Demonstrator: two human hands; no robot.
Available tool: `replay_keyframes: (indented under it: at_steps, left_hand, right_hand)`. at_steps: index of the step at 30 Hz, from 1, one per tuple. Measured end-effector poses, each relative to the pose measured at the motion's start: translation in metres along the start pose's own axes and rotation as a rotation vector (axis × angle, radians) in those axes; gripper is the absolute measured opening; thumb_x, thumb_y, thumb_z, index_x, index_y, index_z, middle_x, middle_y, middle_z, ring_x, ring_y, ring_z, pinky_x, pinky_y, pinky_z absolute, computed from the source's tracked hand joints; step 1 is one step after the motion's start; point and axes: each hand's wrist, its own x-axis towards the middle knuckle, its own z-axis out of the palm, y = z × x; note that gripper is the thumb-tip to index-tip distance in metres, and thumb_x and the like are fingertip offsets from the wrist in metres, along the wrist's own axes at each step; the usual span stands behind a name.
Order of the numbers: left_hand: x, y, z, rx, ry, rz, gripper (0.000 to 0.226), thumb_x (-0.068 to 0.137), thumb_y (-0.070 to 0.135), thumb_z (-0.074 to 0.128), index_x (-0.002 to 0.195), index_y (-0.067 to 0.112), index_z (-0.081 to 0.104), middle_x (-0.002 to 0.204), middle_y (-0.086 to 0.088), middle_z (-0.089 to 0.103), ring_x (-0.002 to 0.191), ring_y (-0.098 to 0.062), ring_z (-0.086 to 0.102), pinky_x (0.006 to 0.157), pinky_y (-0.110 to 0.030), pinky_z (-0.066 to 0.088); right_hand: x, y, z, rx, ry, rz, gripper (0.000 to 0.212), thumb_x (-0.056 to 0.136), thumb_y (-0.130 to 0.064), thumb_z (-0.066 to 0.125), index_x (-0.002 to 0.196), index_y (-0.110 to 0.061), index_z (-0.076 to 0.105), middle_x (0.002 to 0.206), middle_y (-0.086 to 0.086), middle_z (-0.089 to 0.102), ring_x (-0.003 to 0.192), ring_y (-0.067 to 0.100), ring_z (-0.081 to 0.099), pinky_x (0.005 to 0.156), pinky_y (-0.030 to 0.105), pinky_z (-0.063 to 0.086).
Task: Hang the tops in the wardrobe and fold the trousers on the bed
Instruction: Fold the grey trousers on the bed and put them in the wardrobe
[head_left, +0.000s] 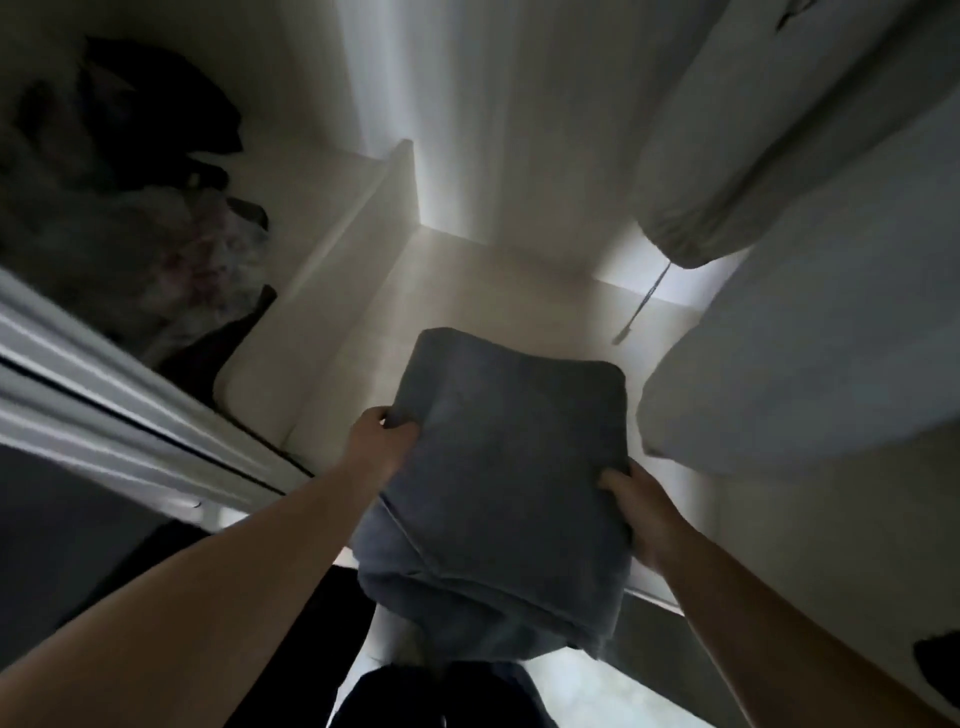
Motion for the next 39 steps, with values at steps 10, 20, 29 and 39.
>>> replay_keyframes:
  at_steps: [10, 20, 29, 39]
  left_hand:
    - [0.141, 0.042, -0.006, 0.137, 0.018, 0.103, 0.038, 0.082, 0.016, 0.066, 0.118, 0.007, 0.06, 0.101, -0.013, 0.065, 0.075, -0.02, 0.055, 0.057, -0.027, 0.04]
    - [0.192, 0.014, 0.007, 0.544, 0.117, 0.318, 0.06, 0.088, 0.024, 0.062, 0.143, 0.013, 0.038, 0.144, -0.015, 0.043, 0.13, -0.035, 0.042, 0.106, -0.051, 0.035]
    - [0.159, -0.028, 0.028, 1.017, -0.076, 0.584, 0.08, 0.093, 0.063, 0.005, 0.144, 0.013, 0.039, 0.153, -0.017, 0.03, 0.142, -0.036, 0.026, 0.108, -0.062, 0.024]
    - [0.25, 0.012, 0.031, 1.018, -0.002, 0.649, 0.071, 0.093, 0.058, 0.016, 0.148, 0.016, 0.031, 0.157, -0.013, 0.02, 0.146, -0.03, 0.014, 0.113, -0.06, 0.019]
  right_hand:
    - [0.107, -0.052, 0.059, 0.101, -0.017, 0.021, 0.038, 0.09, -0.004, 0.046, 0.125, -0.018, 0.051, 0.109, 0.005, 0.064, 0.099, 0.025, 0.061, 0.081, 0.037, 0.051]
    - [0.163, -0.039, 0.096, -0.53, 0.274, -0.381, 0.076, 0.083, -0.01, 0.061, 0.149, -0.018, 0.024, 0.146, 0.01, 0.039, 0.133, 0.029, 0.037, 0.109, 0.042, 0.035]
    - [0.149, -0.003, 0.127, -1.204, 0.26, -0.727, 0.065, 0.074, -0.024, 0.075, 0.135, -0.012, 0.053, 0.145, 0.019, 0.041, 0.135, 0.037, 0.037, 0.107, 0.059, 0.03]
    - [0.223, -0.057, 0.16, -1.168, 0.289, -0.676, 0.062, 0.085, -0.041, 0.035, 0.143, -0.02, 0.041, 0.153, 0.012, 0.031, 0.142, 0.03, 0.028, 0.115, 0.051, 0.018]
